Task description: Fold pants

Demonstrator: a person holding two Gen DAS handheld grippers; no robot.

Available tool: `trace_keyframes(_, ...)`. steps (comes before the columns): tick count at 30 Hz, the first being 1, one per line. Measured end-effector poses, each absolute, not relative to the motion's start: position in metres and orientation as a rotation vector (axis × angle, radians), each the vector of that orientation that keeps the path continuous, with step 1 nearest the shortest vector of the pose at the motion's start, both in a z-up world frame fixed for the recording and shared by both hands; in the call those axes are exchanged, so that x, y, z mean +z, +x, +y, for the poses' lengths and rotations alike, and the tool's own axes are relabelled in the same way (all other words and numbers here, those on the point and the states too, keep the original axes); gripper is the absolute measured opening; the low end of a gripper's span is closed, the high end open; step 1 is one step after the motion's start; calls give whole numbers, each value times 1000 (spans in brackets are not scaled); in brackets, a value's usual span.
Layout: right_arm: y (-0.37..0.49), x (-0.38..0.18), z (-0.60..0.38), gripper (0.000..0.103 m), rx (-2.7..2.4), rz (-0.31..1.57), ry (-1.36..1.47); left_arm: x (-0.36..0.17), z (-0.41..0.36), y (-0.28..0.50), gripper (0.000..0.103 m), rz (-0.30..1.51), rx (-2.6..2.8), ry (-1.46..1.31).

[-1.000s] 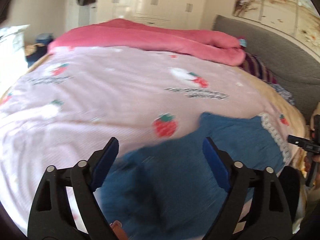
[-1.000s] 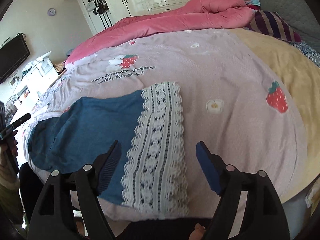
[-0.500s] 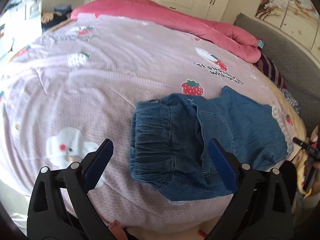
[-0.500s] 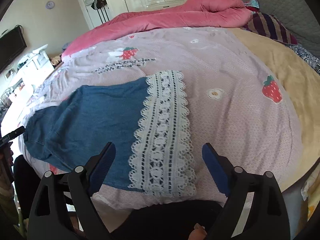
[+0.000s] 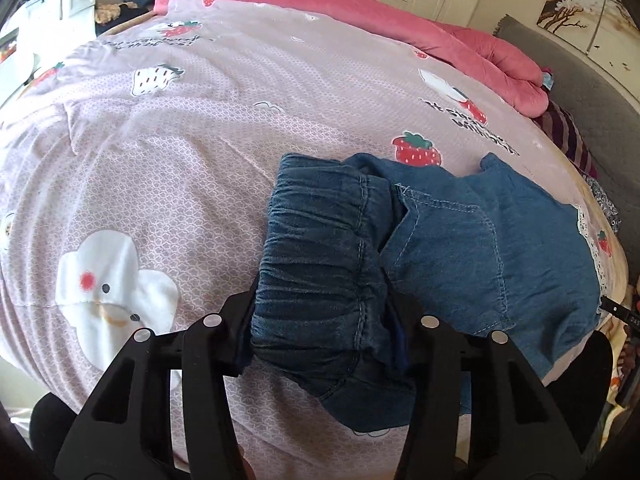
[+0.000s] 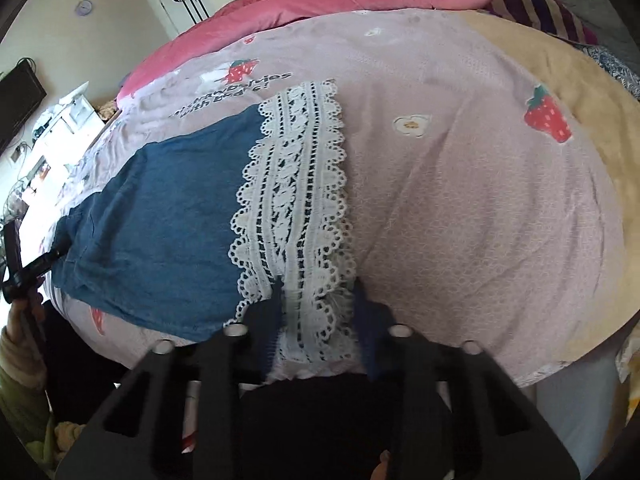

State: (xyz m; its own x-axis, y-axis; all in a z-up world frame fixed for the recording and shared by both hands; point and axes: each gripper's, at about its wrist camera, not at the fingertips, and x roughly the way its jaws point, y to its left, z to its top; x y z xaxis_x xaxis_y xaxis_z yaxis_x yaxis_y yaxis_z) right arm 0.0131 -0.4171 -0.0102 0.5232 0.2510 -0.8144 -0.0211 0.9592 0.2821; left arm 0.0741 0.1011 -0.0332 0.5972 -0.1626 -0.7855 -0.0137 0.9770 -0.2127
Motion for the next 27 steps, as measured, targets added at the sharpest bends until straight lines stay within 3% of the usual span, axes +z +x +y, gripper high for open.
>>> trace_keyframes(6,4,-21,-417,16,156,1034,261,-36,105,79,45,936,-93,-213)
trace_keyframes(13,5,-23,-422,21,150,1035,324,-38,111,81,46,936,-115,-235)
trace_keyframes(19,-9,12,-419,39,103,915,270,-19,108,67,48,909,-107,-194)
trace_keyframes(24,-15,41,-392,40,152,832,184,24,108,45,53,794,-49,-136)
trace_keyframes(27,-12,44,-369,47,222,830,150,43,93,37,56,747,-92,-116)
